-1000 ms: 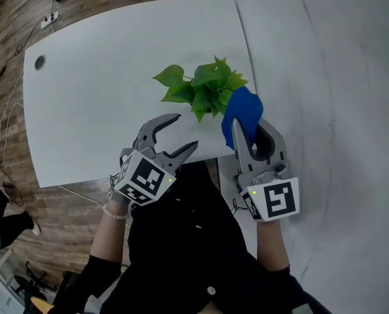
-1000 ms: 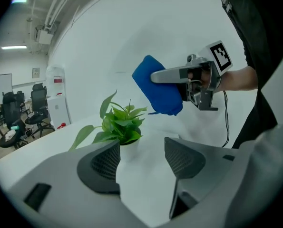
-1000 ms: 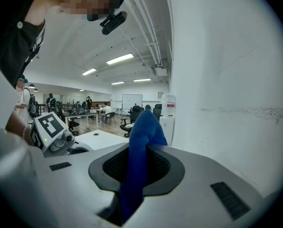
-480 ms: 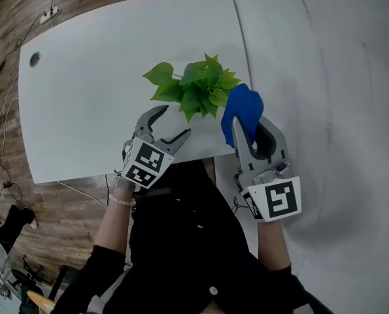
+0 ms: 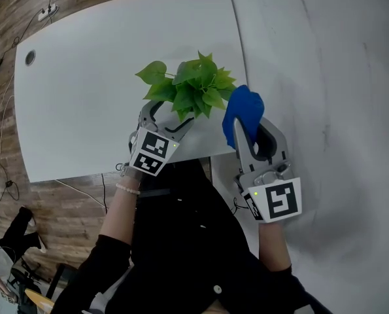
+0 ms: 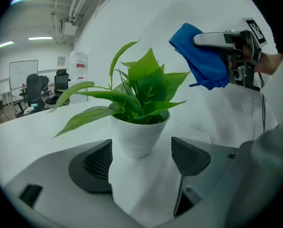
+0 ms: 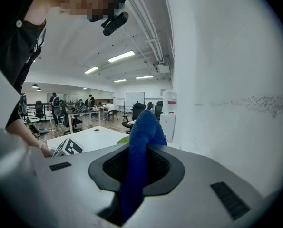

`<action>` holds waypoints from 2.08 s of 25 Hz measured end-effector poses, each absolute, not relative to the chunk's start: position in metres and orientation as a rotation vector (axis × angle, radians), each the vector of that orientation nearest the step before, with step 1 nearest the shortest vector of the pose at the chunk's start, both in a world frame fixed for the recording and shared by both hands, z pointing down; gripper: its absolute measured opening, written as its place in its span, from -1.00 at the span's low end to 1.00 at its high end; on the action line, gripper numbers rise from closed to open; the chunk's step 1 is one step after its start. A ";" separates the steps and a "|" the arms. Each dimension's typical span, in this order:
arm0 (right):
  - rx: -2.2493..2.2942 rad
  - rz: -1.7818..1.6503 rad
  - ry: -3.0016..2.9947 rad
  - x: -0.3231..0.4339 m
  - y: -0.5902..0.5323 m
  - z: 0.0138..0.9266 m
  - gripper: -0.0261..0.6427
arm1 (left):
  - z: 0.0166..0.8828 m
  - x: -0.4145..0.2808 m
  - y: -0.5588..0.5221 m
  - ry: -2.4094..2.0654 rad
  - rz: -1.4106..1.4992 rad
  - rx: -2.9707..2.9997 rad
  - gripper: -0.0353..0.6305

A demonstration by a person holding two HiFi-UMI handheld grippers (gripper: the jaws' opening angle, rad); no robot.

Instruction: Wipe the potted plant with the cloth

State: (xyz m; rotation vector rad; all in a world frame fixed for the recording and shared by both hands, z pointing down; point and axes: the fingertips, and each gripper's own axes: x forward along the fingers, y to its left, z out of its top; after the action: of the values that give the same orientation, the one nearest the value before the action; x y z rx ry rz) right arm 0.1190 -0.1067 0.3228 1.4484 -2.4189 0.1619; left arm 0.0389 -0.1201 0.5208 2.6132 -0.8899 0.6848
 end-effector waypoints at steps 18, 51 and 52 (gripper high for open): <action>1.472 0.222 -2.338 0.136 -0.095 0.344 -0.66 | 0.504 0.051 -0.145 -0.926 0.547 2.629 0.24; 1.355 0.670 -2.212 0.146 -0.130 0.510 -0.66 | 0.508 0.050 -0.144 -0.880 0.660 2.646 0.22; 1.354 0.671 -2.219 0.145 -0.135 0.511 -0.66 | 0.508 0.050 -0.144 -0.878 0.662 2.646 0.22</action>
State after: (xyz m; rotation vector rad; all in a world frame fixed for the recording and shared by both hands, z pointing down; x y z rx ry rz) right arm 0.1453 -0.1349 0.5110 1.3542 -2.2186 0.6714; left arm 0.0503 -0.1444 0.5083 2.6461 -0.8776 0.6617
